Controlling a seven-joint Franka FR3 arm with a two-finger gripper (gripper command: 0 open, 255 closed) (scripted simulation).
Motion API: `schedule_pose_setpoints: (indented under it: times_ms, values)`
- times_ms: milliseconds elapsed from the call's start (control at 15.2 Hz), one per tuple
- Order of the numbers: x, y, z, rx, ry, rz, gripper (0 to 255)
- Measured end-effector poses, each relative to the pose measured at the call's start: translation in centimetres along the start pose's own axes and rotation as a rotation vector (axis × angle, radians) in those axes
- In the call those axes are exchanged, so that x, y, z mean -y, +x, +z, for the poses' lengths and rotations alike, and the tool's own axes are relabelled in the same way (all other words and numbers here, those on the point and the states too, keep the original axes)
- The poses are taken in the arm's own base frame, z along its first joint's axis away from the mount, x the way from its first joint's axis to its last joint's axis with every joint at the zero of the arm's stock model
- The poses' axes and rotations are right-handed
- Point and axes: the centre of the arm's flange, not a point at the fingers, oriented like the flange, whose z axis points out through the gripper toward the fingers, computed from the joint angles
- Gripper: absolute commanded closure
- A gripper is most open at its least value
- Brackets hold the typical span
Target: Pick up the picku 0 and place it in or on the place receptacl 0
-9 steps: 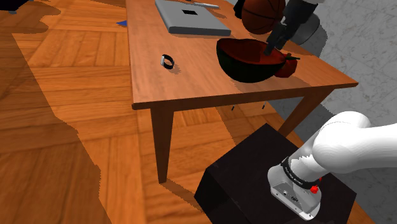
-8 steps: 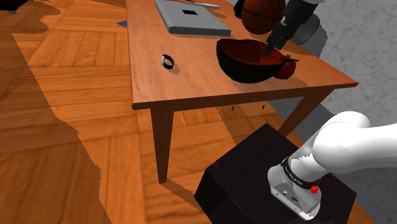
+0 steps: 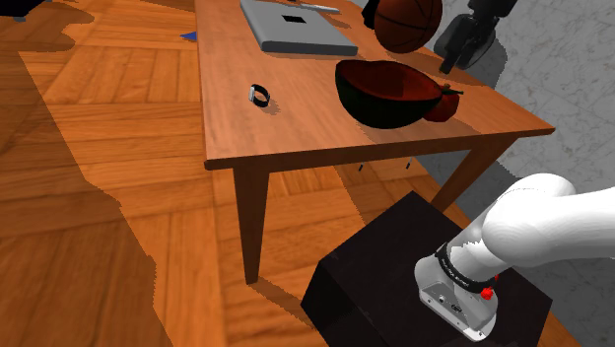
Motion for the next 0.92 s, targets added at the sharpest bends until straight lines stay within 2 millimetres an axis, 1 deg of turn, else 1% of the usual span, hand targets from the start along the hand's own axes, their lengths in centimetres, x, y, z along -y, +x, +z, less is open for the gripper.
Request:
schedule_pose_setpoints:
  times_ms: [330, 462, 858, 924]
  values:
    - [-0.2, 0.0, 2.2, 0.006, 0.001, 0.002, 0]
    - [-0.4, -0.2, 2.8, 0.003, -0.001, 0.004, 0]
    - [-0.5, -0.2, 2.8, -0.001, -0.002, 0.007, 0]
    - [-0.5, -0.2, 2.7, -0.001, -0.002, 0.006, 255]
